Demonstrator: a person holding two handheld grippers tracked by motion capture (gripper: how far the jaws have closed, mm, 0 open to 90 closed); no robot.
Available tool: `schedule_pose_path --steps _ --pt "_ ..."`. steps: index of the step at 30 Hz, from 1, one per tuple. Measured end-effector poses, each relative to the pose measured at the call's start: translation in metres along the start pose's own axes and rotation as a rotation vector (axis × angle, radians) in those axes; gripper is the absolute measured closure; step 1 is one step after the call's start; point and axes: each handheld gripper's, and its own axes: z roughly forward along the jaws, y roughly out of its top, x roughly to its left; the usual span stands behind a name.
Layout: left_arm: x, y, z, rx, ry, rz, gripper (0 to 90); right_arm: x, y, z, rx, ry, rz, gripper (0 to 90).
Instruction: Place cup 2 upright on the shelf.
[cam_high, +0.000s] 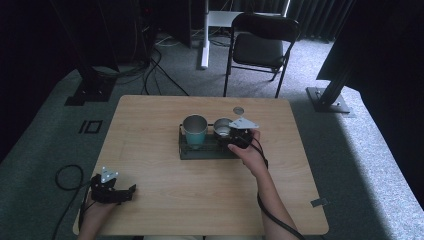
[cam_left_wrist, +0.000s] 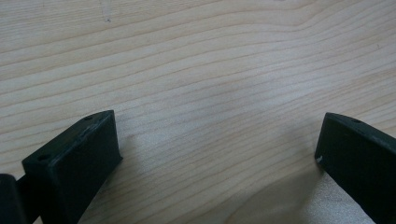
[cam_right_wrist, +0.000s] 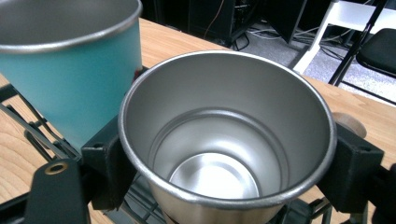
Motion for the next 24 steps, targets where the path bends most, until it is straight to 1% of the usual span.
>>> schedule_pose_path --steps 8,10,13,15,18,19,24 --pt "0.000 0.000 0.000 0.000 0.000 0.000 0.4 0.002 -0.004 0.003 0.011 -0.006 0.005 18.0" --pt "0.000 0.000 0.000 0.000 0.000 0.000 0.4 0.002 -0.003 0.003 0.005 0.003 0.012 18.1" --pt "0.000 0.000 0.000 0.000 0.000 0.000 0.4 0.003 -0.003 0.006 0.004 0.002 0.002 18.0" --pt "0.000 0.000 0.000 0.000 0.000 0.000 0.4 0.004 -0.003 0.008 0.012 0.008 0.001 18.1" --pt "0.000 0.000 0.000 0.000 0.000 0.000 0.4 0.005 -0.003 0.010 0.027 -0.001 -0.007 18.0" --pt "0.000 0.000 0.000 0.000 0.000 0.000 0.4 0.006 -0.003 0.010 0.036 -0.005 -0.022 18.0" --pt "0.000 0.000 0.000 0.000 0.000 0.000 0.4 0.006 -0.004 0.012 0.035 0.000 -0.035 18.0"
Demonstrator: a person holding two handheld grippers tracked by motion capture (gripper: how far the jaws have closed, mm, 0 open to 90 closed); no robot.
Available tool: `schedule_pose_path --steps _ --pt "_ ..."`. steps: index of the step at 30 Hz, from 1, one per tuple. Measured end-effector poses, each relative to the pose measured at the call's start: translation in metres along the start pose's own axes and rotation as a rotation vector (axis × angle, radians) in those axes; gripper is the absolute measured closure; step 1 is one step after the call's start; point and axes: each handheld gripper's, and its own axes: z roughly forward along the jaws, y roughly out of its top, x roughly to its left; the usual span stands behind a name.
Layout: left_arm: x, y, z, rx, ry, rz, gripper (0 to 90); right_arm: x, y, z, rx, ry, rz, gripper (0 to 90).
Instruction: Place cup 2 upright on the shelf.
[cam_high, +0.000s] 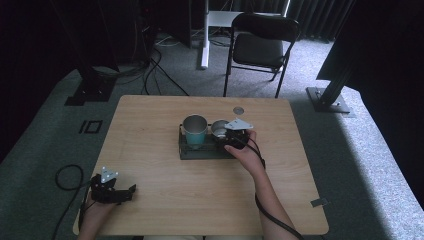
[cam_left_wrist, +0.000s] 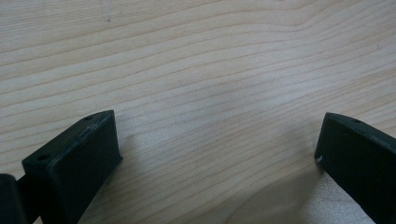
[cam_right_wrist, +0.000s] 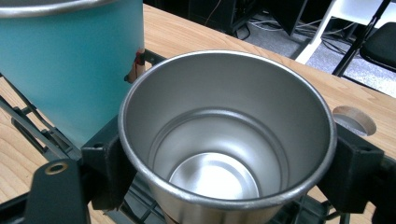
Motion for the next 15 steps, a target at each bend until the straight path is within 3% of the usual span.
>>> schedule_pose_path --steps 7,10,15 --pt "0.0000 0.0000 0.0000 0.000 0.000 0.000 0.4 -0.0021 0.0000 0.0019 0.000 0.027 0.022 17.9" --pt "0.0000 0.0000 0.0000 0.000 0.000 0.000 0.4 -0.0052 -0.0011 0.0018 -0.004 0.065 0.007 17.8" --pt "0.0000 0.0000 0.0000 0.000 0.000 0.000 0.4 -0.0060 -0.0020 -0.0005 -0.010 0.081 0.000 16.9"
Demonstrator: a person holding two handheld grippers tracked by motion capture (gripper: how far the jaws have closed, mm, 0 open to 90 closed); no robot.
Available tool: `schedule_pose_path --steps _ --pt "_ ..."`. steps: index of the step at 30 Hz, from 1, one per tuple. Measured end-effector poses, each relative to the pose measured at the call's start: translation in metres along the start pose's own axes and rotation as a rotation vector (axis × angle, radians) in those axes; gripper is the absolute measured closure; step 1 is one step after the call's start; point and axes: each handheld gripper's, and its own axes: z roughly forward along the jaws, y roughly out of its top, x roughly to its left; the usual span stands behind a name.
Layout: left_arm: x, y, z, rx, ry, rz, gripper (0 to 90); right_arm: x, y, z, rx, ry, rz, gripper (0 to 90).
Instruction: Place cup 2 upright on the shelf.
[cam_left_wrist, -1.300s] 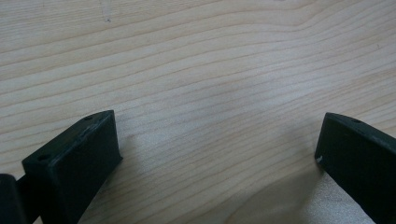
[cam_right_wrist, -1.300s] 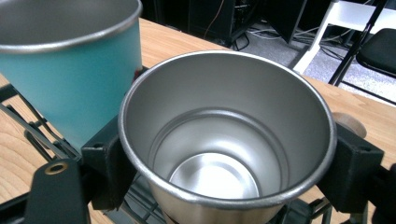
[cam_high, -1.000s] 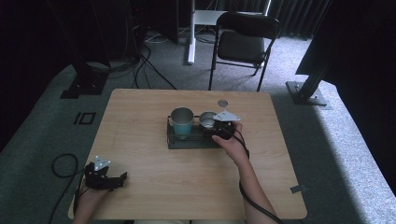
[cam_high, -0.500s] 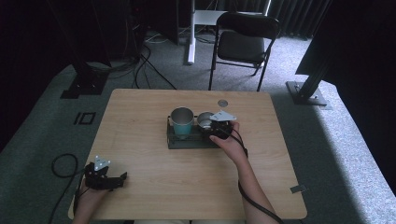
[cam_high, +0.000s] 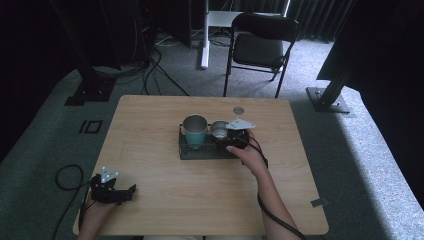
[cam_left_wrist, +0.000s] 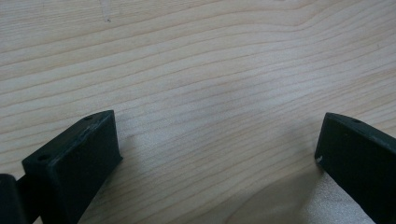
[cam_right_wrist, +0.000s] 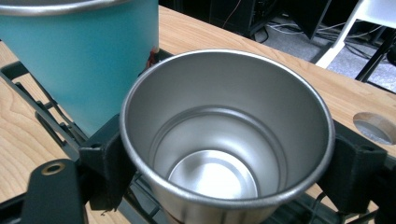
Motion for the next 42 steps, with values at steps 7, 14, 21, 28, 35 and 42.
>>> schedule_pose_path --steps 7,14,21,28,35,42 --pt "0.000 0.000 0.000 0.000 0.000 0.000 0.4 -0.004 0.000 -0.007 -0.006 0.007 0.012 12.7" --pt "0.000 0.000 0.000 0.000 0.000 0.000 0.4 -0.007 -0.006 -0.016 -0.030 0.015 0.032 12.2" --pt "0.000 0.000 0.000 0.000 0.000 0.000 0.4 -0.011 -0.009 -0.027 -0.042 0.001 0.035 12.8" --pt "0.000 0.000 0.000 0.000 0.000 0.000 0.4 -0.012 -0.016 -0.037 -0.050 0.002 0.042 12.8" --pt "0.000 0.000 0.000 0.000 0.000 0.000 0.4 -0.013 -0.018 -0.048 -0.077 -0.004 0.044 12.8" --pt "0.000 0.000 0.000 0.000 0.000 0.000 0.4 -0.016 -0.021 -0.063 -0.098 -0.014 0.046 12.8"
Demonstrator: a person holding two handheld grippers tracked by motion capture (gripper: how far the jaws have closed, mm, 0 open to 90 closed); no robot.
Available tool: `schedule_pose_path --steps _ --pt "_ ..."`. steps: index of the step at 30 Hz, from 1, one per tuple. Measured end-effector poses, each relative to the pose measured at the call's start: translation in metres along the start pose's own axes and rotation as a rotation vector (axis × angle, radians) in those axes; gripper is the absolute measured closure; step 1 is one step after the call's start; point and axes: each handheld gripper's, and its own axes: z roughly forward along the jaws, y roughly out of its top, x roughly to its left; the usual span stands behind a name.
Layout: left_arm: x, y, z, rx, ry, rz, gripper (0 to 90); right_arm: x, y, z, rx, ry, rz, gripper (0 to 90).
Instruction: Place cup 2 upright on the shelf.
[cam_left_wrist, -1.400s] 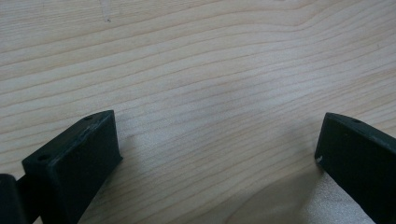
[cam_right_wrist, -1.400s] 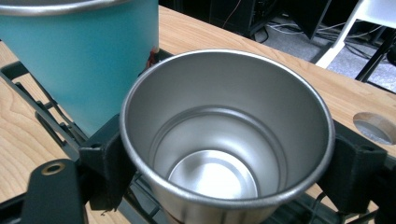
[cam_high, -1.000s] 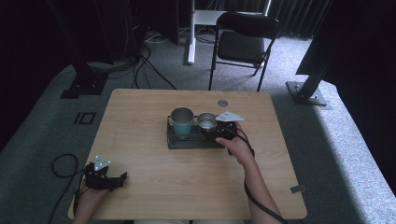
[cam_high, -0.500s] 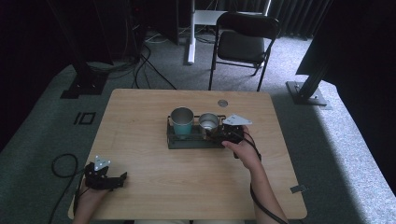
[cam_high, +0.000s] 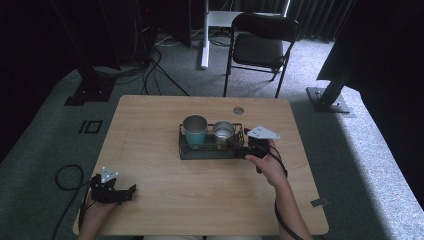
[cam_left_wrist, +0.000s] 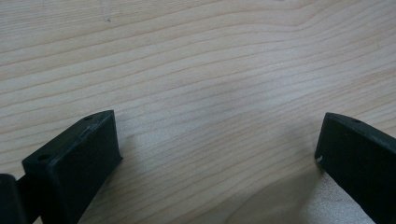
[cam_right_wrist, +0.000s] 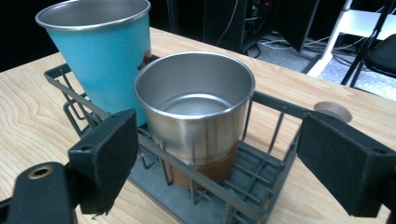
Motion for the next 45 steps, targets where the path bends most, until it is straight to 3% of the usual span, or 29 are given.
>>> schedule_pose_path --steps 16,27,45 --pt "0.000 0.000 0.000 0.000 0.000 0.000 0.4 -0.015 -0.016 -0.026 0.004 -0.025 0.029 12.8" --pt "0.000 0.000 0.000 0.000 0.000 0.000 0.4 -0.025 -0.036 -0.047 0.019 -0.055 0.053 12.8" --pt "0.000 0.000 0.000 0.000 0.000 0.000 0.4 -0.036 -0.068 -0.067 0.058 -0.121 0.063 12.6"
